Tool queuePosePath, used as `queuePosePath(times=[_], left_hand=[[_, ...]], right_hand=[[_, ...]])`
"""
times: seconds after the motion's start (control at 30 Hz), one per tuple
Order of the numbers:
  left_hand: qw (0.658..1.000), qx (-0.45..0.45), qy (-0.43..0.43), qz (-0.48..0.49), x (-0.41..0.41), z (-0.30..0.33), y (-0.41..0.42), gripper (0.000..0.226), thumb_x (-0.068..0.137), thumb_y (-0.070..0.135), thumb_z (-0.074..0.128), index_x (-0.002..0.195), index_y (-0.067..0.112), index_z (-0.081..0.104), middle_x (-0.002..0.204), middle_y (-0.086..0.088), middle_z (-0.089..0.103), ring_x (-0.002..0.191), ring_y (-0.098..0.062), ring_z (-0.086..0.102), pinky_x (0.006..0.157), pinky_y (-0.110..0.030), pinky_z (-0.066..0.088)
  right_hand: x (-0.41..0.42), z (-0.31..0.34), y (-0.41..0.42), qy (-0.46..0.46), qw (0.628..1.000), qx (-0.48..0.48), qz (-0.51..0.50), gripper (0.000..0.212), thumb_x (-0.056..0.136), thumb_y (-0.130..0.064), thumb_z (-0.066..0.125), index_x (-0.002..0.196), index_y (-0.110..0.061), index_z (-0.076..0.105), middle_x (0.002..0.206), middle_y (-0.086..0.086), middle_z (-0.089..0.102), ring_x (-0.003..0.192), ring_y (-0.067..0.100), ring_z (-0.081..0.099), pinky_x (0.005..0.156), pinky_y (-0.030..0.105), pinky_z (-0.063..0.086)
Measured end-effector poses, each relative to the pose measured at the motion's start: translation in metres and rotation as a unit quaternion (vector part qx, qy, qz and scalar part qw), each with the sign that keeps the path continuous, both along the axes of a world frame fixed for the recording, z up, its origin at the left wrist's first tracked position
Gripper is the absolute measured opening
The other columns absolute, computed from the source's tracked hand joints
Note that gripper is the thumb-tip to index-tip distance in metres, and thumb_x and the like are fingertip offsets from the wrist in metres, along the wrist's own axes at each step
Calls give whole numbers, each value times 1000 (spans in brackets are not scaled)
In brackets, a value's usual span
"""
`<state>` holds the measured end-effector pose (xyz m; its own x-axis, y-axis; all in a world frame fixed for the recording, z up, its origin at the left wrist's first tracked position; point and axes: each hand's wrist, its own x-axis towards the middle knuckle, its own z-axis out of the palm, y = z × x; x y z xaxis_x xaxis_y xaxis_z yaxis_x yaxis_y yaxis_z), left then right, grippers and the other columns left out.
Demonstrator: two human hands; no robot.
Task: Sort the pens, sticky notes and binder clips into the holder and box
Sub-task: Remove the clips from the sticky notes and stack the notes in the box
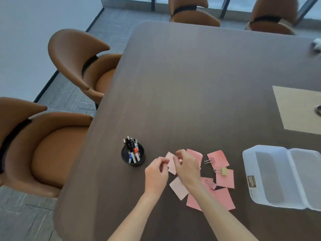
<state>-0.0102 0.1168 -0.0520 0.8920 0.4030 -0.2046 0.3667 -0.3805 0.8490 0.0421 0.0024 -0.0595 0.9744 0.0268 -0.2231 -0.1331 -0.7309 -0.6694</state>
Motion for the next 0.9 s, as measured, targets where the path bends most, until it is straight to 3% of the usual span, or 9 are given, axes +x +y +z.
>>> queuePosePath(times=[0.13,0.23,0.33,0.43,0.53,0.63,0.7,0.8,0.9], left_hand=[[994,-70,66,-46,1,-3,-58,23,90,2,56,86,17,73,80,8,75,75,-6,70,66,-11,45],[990,-84,89,-68,2,-8,-88,22,88,3,56,86,16,73,78,6,75,78,-13,70,73,-27,53],[985,-98,103,-98,0,-13,-118,26,89,3,56,83,24,71,77,8,74,76,-10,72,76,-33,57],[975,-144,131,-105,-3,-20,-145,25,91,5,55,89,25,71,89,0,77,85,-16,75,76,-41,62],[952,-223,186,-94,-9,-28,-167,15,93,7,59,100,16,70,100,-9,75,91,-24,75,72,-32,63],[938,-247,227,-85,-18,-38,-180,18,93,8,60,109,10,67,105,-15,73,93,-23,75,70,-26,61],[934,-246,248,-81,-24,-41,-184,20,93,6,57,111,9,65,106,-13,73,95,-23,74,68,-24,60],[928,-236,277,-76,-29,-41,-187,20,96,7,54,112,9,64,104,-10,72,94,-20,73,77,-29,61],[928,-213,298,-70,-30,-46,-186,18,95,11,58,111,10,66,102,-7,72,88,-16,71,81,-34,61]], right_hand=[[-21,-12,-73,36,996,-35,-76,16,92,-28,58,105,-21,64,95,-5,71,90,20,67,74,34,50],[-37,-12,-113,45,992,-44,-109,17,92,-25,60,105,-17,66,99,0,71,93,23,66,73,32,47],[-55,-15,-153,63,986,-68,-139,15,92,-30,57,101,-20,63,91,1,69,86,28,65,72,37,50],[-71,-20,-183,105,976,-115,-155,22,90,-35,57,102,-16,61,97,4,65,92,27,63,76,39,50],[-83,-30,-198,136,959,-226,-109,44,87,-49,62,115,-15,58,113,6,60,107,27,58,87,39,47],[-90,-42,-198,142,953,-253,-84,58,80,-49,72,121,-12,53,120,10,52,109,28,53,87,37,48],[-91,-47,-196,149,959,-228,-83,54,81,-36,75,122,-11,50,121,11,48,106,29,53,84,34,49],[-88,-52,-196,173,965,-152,-123,44,83,-20,72,119,-10,48,118,12,51,106,31,54,81,35,48],[-86,-49,-202,166,967,-127,-143,14,87,-9,58,101,-12,55,105,10,65,99,33,60,78,40,48]])
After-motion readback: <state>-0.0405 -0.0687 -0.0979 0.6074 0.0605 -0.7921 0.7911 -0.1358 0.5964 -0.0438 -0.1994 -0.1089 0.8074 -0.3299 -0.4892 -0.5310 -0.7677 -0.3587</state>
